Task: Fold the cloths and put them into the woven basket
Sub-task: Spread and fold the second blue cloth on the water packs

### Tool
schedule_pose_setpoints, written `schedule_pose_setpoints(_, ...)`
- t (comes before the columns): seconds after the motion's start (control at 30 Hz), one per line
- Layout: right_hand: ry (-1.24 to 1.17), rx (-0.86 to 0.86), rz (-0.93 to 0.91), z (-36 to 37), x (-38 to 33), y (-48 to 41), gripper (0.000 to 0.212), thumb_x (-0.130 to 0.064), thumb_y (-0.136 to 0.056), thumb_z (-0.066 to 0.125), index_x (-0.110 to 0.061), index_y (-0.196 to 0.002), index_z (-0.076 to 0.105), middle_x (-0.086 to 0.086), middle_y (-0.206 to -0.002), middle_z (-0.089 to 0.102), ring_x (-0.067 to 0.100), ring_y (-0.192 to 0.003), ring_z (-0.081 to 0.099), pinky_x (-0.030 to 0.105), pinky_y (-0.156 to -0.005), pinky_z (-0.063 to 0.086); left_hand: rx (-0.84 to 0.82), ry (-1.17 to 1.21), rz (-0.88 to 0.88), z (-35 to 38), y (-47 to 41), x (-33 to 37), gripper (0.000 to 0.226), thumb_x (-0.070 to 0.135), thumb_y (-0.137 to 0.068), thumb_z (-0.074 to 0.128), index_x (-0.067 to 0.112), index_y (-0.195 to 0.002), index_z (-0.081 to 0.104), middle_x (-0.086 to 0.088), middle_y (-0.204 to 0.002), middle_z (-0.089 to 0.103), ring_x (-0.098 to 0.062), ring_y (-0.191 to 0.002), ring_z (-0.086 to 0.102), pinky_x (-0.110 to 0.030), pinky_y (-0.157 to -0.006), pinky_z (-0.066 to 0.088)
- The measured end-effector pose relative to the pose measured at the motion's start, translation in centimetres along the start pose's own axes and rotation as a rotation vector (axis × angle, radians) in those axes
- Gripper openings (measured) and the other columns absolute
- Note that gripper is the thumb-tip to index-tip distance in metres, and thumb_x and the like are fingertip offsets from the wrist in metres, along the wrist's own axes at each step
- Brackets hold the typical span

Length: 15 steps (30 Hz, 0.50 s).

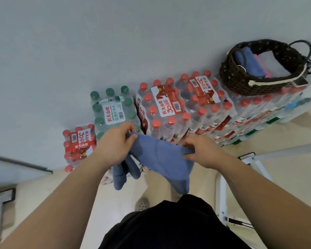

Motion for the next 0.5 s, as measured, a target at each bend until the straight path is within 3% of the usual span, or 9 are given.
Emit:
schedule_pose_setpoints(0.1,0.122,-0.039,-0.013,-1.0,3.2,-1.1,0.038,-0.023,-0.078,0.073,-0.025,-0.06,0.039,-0.004,-0.062,0.044,0.012,-0.059,0.039,0.032,-0.054,0.03,0.178,-0.105,-0.073,-0.1,-1.9,0.4,0.007,0.026,-0.098,0.053,0.021,-0.093,0.054,0.0,-0.081,0.061,-0.023,-0.077,0.056,-0.036,-0.065,0.042)
schedule_pose_setpoints(0.23,0.138,-0.036,-0.028,-3.7,7.6,-2.7,0.039,-0.022,-0.084,0.068,-0.02,-0.059,0.038,0.0,-0.058,0.041,0.016,-0.057,0.036,0.036,-0.055,0.03,0.331,-0.135,-0.236,0.2,-4.4,0.9,0.007,0.027,-0.1,0.051,0.021,-0.096,0.054,-0.002,-0.076,0.06,-0.027,-0.072,0.056,-0.036,-0.065,0.042)
schedule_pose_setpoints(0.33,0.036,0.016,-0.062,-6.5,10.3,-4.2,0.039,-0.015,-0.091,0.063,-0.024,-0.063,0.038,-0.002,-0.06,0.041,0.015,-0.057,0.037,0.034,-0.055,0.027,0.268,-0.199,-0.317,0.9,-5.8,0.4,0.008,0.028,-0.099,0.052,0.022,-0.095,0.054,-0.004,-0.08,0.062,-0.029,-0.076,0.057,-0.037,-0.067,0.045)
schedule_pose_setpoints(0.5,-0.207,0.224,-0.107,-11.6,12.6,-7.5,0.008,-0.009,-0.093,0.06,-0.014,-0.089,0.065,-0.001,-0.081,0.065,0.017,-0.076,0.056,0.032,-0.067,0.04,0.186,-0.233,-0.423,2.8,-6.8,0.7,0.01,0.03,-0.096,0.054,0.022,-0.092,0.06,-0.005,-0.089,0.064,-0.029,-0.082,0.056,-0.036,-0.068,0.042)
Point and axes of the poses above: each hand's wrist, its own y-axis away from the middle knuckle, its own z-axis out of the palm, x = y × z, the point moved 2 cm from there along -y, towards the middle knuckle
